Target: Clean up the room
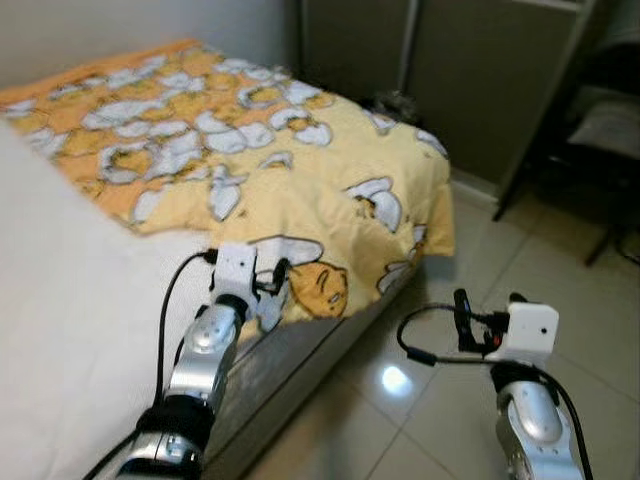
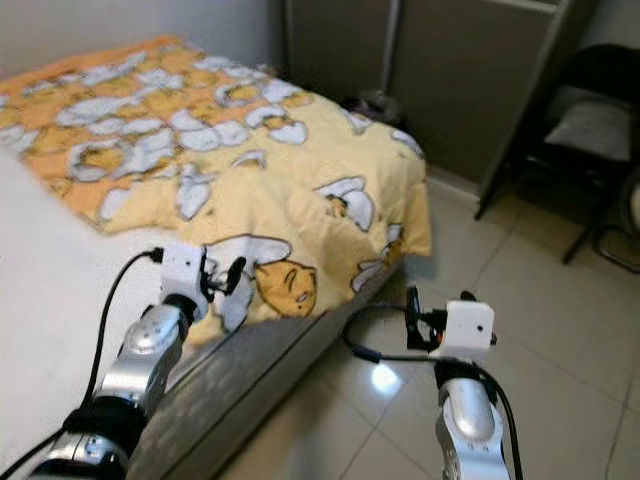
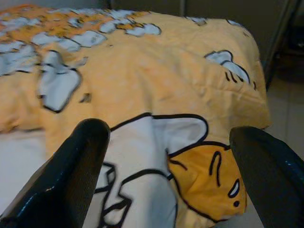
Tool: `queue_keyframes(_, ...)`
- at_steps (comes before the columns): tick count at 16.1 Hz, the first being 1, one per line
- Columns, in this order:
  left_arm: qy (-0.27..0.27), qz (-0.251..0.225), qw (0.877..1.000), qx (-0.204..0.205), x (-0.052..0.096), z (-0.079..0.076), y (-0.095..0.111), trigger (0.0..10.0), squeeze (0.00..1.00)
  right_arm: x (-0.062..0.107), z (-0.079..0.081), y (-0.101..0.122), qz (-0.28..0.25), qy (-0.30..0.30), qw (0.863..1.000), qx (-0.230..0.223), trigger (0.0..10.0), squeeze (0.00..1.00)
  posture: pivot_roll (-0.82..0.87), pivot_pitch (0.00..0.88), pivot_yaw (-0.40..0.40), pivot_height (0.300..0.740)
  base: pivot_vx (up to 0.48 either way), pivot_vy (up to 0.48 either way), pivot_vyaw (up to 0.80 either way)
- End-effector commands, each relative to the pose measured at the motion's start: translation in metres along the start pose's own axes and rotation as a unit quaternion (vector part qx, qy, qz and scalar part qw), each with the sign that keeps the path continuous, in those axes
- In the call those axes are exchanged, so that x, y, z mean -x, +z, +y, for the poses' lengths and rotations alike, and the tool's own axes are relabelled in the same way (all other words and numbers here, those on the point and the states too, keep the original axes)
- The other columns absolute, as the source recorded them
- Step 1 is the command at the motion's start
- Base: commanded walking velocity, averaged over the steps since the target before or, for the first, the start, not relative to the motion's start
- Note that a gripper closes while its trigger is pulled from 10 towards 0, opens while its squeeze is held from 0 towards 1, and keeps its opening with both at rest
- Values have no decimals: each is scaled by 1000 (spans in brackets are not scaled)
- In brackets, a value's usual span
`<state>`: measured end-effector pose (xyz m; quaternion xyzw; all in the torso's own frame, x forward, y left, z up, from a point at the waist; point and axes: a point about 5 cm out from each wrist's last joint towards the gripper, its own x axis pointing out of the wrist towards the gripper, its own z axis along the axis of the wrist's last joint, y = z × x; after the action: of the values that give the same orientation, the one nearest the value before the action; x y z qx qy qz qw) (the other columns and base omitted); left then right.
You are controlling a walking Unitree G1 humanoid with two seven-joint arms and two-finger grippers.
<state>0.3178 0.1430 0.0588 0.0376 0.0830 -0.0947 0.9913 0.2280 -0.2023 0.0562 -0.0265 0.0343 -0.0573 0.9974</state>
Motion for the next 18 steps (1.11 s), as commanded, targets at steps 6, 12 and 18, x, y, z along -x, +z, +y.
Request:
queue_keyframes(6,54,37,998,-24,-11,20,-1,10000,0,7,-1,4,-1,20,1000,6,10000,0,-200,0,28,736,57,0,0)
queue_keyframes(12,92,135,986,-26,-12,38,-21,10000,0,45,-4,1,52,97,994,19,10000,0,-293,123,-38,736,0,0,0)
queue_keyframes(18,120,146,982,3,-10,43,-25,10000,0,82,-1,-3,112,162,980,31,10000,0,-359,256,-87,736,0,0,0)
